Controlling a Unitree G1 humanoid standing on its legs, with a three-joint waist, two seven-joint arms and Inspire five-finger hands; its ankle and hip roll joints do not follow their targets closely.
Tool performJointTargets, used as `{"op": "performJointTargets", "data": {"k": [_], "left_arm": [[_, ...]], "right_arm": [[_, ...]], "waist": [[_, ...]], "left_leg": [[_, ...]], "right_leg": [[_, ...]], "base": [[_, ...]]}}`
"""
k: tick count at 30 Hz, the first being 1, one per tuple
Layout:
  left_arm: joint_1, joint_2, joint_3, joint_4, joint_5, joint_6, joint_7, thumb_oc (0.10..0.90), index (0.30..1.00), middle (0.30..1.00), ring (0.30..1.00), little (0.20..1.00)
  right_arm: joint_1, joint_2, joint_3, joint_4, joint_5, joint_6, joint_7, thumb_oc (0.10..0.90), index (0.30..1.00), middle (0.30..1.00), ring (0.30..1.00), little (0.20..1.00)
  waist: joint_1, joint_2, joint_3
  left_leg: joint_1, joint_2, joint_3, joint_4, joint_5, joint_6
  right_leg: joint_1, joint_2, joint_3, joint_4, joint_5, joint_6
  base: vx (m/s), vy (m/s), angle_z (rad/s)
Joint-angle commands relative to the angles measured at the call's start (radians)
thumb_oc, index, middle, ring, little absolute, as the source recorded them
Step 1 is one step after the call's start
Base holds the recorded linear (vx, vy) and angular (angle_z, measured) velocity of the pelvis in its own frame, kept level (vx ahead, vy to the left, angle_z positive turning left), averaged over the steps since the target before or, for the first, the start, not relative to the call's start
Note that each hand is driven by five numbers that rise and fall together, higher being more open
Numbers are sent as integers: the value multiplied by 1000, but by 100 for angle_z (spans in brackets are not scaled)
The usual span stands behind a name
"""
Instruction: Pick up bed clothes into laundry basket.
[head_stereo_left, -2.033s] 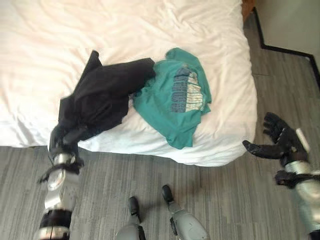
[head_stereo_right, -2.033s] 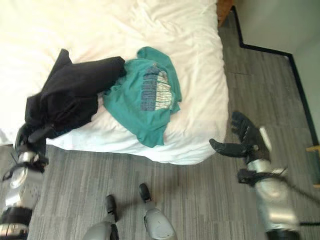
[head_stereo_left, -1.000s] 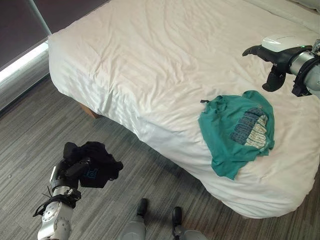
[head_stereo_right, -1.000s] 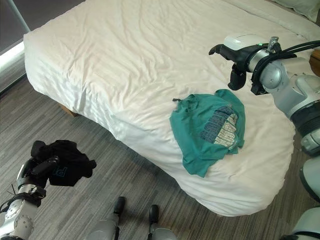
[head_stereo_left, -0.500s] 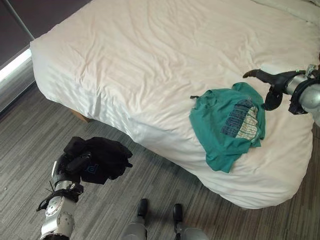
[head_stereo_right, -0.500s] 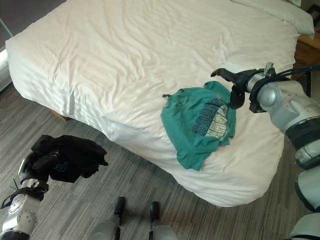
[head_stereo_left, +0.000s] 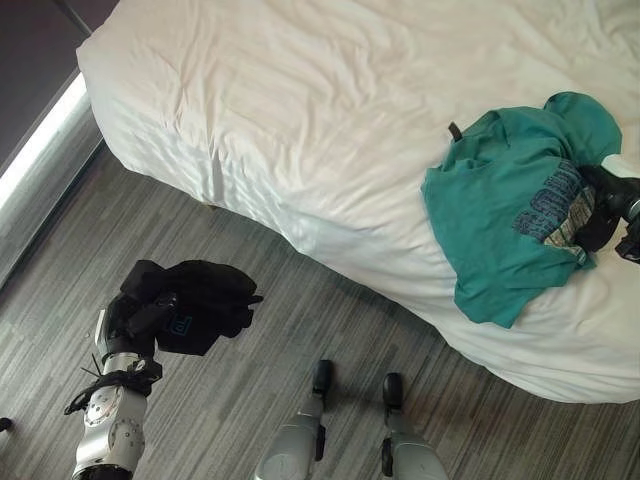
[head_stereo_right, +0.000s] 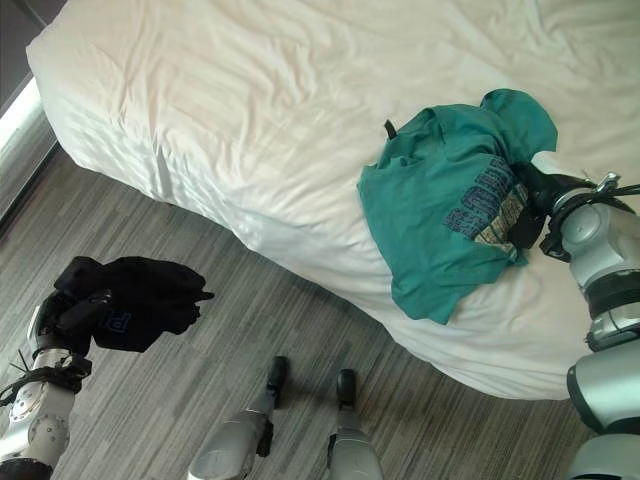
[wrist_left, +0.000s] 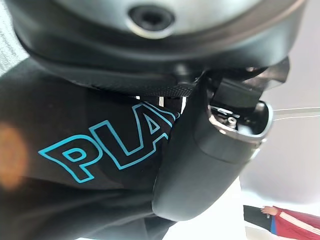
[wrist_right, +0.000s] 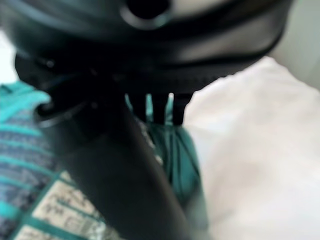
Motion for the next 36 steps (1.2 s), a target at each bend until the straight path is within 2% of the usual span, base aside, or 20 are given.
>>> {"op": "performJointTargets", "data": {"k": [1, 5, 6, 7, 9, 12, 13, 14, 15, 16, 18, 19, 20, 24, 26, 31, 32, 33, 35, 36], "left_arm": [[-70, 79, 90, -86, -3, -144, 2, 400, 300, 300, 300, 300], [-77, 44, 63, -85, -3, -148, 8, 400, 300, 300, 300, 300], [-80, 34, 54, -80, -1, -147, 6, 400, 300, 300, 300, 300], [-81, 34, 54, -80, -1, -147, 6, 400, 300, 300, 300, 300], [-83, 26, 49, -85, 0, -146, 2, 400, 300, 300, 300, 300], [-64, 10, 91, -118, 12, -159, 18, 400, 300, 300, 300, 300], [-64, 15, 87, -120, 13, -158, 19, 400, 300, 300, 300, 300], [-55, 11, 129, -134, 26, -175, 38, 400, 300, 300, 300, 300], [-56, 15, 126, -135, 26, -175, 38, 400, 300, 300, 300, 300], [-56, 19, 163, -127, 32, -181, 49, 400, 300, 300, 300, 300], [-50, 18, 170, -125, 36, -183, 53, 400, 300, 300, 300, 300], [-51, 19, 168, -124, 36, -183, 53, 400, 300, 300, 300, 300], [-47, 26, 177, -135, 44, -182, 57, 400, 300, 300, 300, 300], [-58, 47, 168, -142, 50, -178, 58, 400, 300, 300, 300, 300], [-80, 79, 168, -126, 59, -166, 51, 400, 300, 300, 300, 300], [-100, 122, 174, -157, 92, -155, 47, 400, 300, 300, 300, 300], [-100, 122, 172, -159, 93, -154, 48, 400, 300, 300, 300, 300], [-96, 124, 175, -209, 116, -152, 46, 400, 300, 300, 300, 300], [-93, 125, 179, -232, 123, -152, 44, 400, 300, 300, 300, 300], [-86, 123, 183, -267, 139, -147, 41, 400, 300, 300, 300, 300]], "right_arm": [[3, -5, 147, 33, 0, 19, 20, 800, 900, 900, 900, 900], [-20, 0, 151, 22, 3, 11, 0, 800, 900, 900, 900, 900], [-22, 4, 154, 12, 9, 7, -3, 493, 439, 439, 439, 439], [-22, 4, 154, 12, 9, 7, -3, 400, 300, 300, 300, 300], [-7, -2, 152, -47, 27, -8, -2, 400, 300, 300, 300, 300], [132, -27, -68, -214, 123, -35, -137, 400, 300, 300, 300, 300], [153, -28, -87, -222, 120, -33, -138, 400, 300, 300, 300, 300], [283, -12, -279, -324, 143, -51, -222, 400, 300, 300, 300, 300], [303, -11, -297, -333, 141, -49, -223, 400, 300, 300, 300, 300], [402, -15, -418, -434, 140, -55, -229, 400, 300, 300, 300, 300], [500, -6, -536, -459, 158, -57, -254, 400, 300, 300, 300, 300], [506, -6, -542, -461, 158, -57, -254, 400, 300, 300, 300, 300], [573, 2, -625, -484, 199, -65, -267, 400, 300, 300, 300, 300], [637, 15, -716, -511, 289, -79, -261, 400, 300, 300, 300, 300], [663, 3, -786, -553, 348, -88, -267, 400, 300, 300, 300, 300], [737, -4, -906, -652, 414, -106, -259, 400, 300, 300, 300, 300], [744, -3, -913, -655, 414, -105, -258, 400, 300, 300, 300, 300], [785, 13, -984, -691, 467, -128, -266, 400, 300, 300, 300, 300], [812, 28, -1023, -707, 490, -133, -266, 400, 300, 300, 300, 300], [860, 63, -1084, -748, 525, -148, -269, 400, 300, 300, 300, 300]], "waist": [[22, 0, 19], [17, -1, 38], [13, -5, 40], [14, -5, 41], [7, -11, 41], [-24, -18, 35], [-19, -21, 34], [-41, -26, 27], [-37, -29, 27], [-56, -38, 14], [-65, -47, 1], [-63, -48, 1], [-77, -59, -14], [-89, -78, -41], [-109, -97, -76], [-133, -118, -143], [-132, -118, -143], [-150, -121, -168], [-157, -123, -178], [-171, -125, -199]], "left_leg": [[19, -54, 0, 1, -71, -9], [7, -52, 11, 1, -69, -8], [8, -51, 15, 1, -70, -8], [9, -50, 16, 1, -70, -8], [15, -48, 20, 1, -73, -8], [32, -46, 24, 1, -86, -3], [33, -47, 23, 1, -86, -3], [43, -46, 23, 1, -96, 2], [43, -47, 22, 1, -97, 2], [53, -45, 24, 1, -106, 6], [69, -45, 22, 1, -115, 9], [69, -45, 21, 1, -115, 9], [86, -45, 23, 1, -122, 11], [113, -44, 24, 1, -130, 13], [150, -42, 34, 1, -144, 14], [208, -43, 42, 3, -155, 22], [209, -43, 41, 3, -156, 22], [236, -43, 40, 7, -166, 28], [248, -41, 39, 8, -171, 30], [277, -41, 36, 10, -181, 35]], "right_leg": [[6, -38, 23, 11, -78, 60], [-11, -34, 39, 11, -73, 61], [-10, -32, 43, 11, -72, 61], [-10, -32, 43, 11, -72, 61], [-7, -30, 48, 11, -73, 62], [7, -27, 57, 11, -80, 63], [9, -28, 57, 11, -80, 63], [15, -26, 59, 11, -84, 64], [16, -27, 58, 11, -85, 64], [23, -27, 60, 12, -90, 66], [37, -30, 56, 13, -95, 68], [38, -30, 56, 13, -95, 68], [53, -33, 56, 15, -98, 70], [77, -35, 52, 18, -102, 72], [112, -40, 50, 21, -107, 78], [149, -40, 63, 60, -123, 84], [150, -40, 63, 61, -124, 84], [156, -36, 72, 110, -143, 86], [158, -33, 78, 138, -156, 85], [164, -26, 86, 172, -173, 81]], "base": [[-8, -6, -8], [-5, 2, -11], [2, -4, -8], [0, 0, 0], [10, 7, -2], [20, 29, -7], [28, 21, -9], [24, 14, -11], [48, 23, -7], [41, 18, -10], [25, 12, -2], [33, 18, 4], [0, 0, 0], [23, 27, 4], [41, 59, -4], [21, 51, -4], [58, 59, -4], [32, 43, -4], [44, 47, -3], [48, 37, 1]]}}
